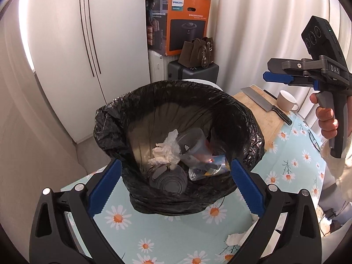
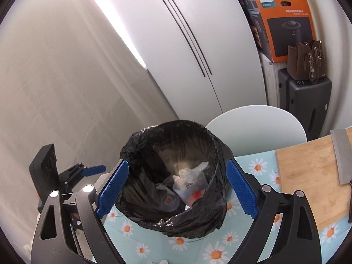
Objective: Collect trash
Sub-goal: 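Move both tools back over the remaining trash on the table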
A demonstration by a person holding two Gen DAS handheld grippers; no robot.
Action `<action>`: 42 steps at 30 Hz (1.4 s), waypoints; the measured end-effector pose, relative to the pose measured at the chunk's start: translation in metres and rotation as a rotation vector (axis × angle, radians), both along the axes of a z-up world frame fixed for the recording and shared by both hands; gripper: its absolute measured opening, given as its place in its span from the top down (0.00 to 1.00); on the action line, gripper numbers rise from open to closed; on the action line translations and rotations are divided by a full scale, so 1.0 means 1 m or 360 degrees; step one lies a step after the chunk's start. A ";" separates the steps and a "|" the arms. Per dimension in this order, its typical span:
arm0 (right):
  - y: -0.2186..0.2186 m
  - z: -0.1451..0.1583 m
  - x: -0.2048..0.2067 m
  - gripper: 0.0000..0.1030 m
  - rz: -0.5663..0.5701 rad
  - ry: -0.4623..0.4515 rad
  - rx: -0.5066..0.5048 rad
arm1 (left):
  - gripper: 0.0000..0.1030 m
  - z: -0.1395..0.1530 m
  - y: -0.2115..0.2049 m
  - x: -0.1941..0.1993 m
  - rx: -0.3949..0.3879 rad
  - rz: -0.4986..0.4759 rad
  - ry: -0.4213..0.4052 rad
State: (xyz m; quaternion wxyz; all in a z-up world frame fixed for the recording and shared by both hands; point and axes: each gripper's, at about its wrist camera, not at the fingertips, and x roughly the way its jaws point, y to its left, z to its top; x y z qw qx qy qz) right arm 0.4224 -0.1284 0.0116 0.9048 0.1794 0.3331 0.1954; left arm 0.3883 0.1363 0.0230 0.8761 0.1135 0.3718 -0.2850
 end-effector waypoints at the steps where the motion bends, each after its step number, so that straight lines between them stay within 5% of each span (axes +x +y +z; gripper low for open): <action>1: -0.002 -0.002 -0.003 0.17 0.0000 0.0005 -0.0001 | 0.06 -0.001 0.002 -0.005 0.0002 0.0011 0.0009; 23: -0.010 -0.022 -0.097 0.14 0.0215 -0.0002 -0.0283 | 0.06 -0.029 0.019 -0.153 0.0095 0.0427 0.0116; 42: -0.014 -0.072 -0.161 0.14 0.0460 0.0135 -0.0429 | 0.06 -0.080 -0.006 -0.248 0.0103 0.0568 0.0281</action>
